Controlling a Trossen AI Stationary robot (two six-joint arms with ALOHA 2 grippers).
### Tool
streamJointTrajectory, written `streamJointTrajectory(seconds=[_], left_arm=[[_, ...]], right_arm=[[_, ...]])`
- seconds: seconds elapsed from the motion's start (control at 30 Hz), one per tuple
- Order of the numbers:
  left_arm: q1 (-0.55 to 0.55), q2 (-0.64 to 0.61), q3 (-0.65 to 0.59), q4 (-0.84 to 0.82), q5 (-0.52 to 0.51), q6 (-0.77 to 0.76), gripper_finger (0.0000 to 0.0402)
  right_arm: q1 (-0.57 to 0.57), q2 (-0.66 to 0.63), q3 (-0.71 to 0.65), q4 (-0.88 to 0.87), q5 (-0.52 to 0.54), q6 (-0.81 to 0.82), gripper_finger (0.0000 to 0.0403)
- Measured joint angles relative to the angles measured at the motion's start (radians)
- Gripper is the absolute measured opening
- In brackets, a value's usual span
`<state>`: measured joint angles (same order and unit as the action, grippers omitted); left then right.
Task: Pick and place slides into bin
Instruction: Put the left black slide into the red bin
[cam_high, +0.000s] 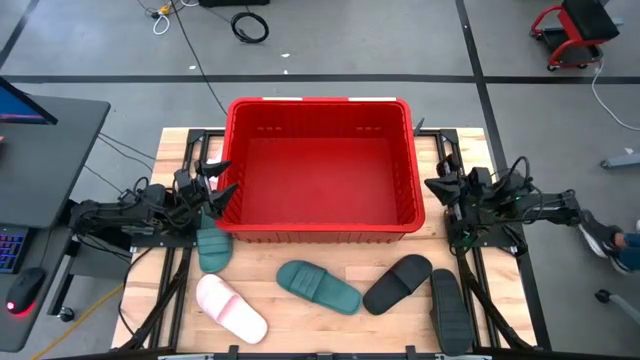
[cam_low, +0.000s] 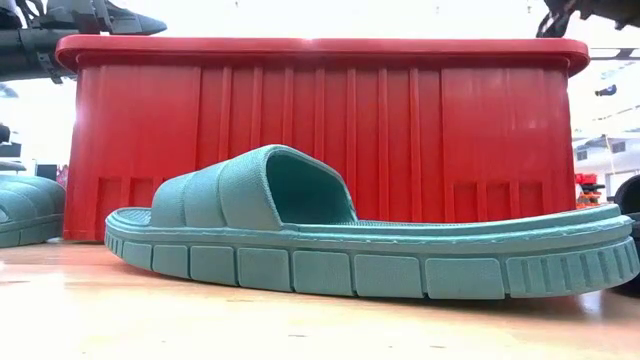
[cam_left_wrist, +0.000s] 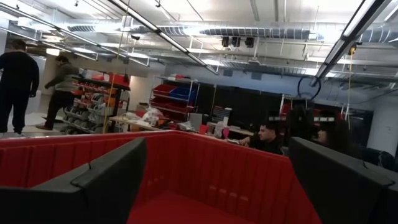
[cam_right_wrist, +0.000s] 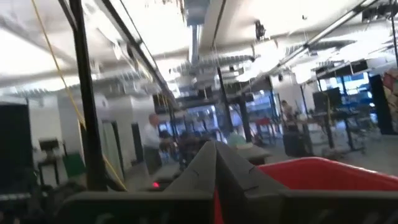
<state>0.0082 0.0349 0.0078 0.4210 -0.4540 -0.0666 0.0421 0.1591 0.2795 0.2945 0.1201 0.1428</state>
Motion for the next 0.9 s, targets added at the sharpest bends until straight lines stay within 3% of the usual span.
streamJointTrajectory(seconds=[0.23,0.53,0.9], left_arm=[[0.000,0.000,0.000,0.002,0.000,-0.001,0.0396],[0.000,0.000,0.000,0.014,0.000,0.005,0.0396],[0.000,0.000,0.000,0.014,0.000,-0.001,0.0396]], right_arm=[[0.000,0.268,0.281,-0.239,-0.018,-0.039,0.0013],[0.061,0.618,0.606,-0.418,-0.074,0.056,0.0004],[0.302,0.991,1.032,-0.700,0.111,0.202,0.0003]])
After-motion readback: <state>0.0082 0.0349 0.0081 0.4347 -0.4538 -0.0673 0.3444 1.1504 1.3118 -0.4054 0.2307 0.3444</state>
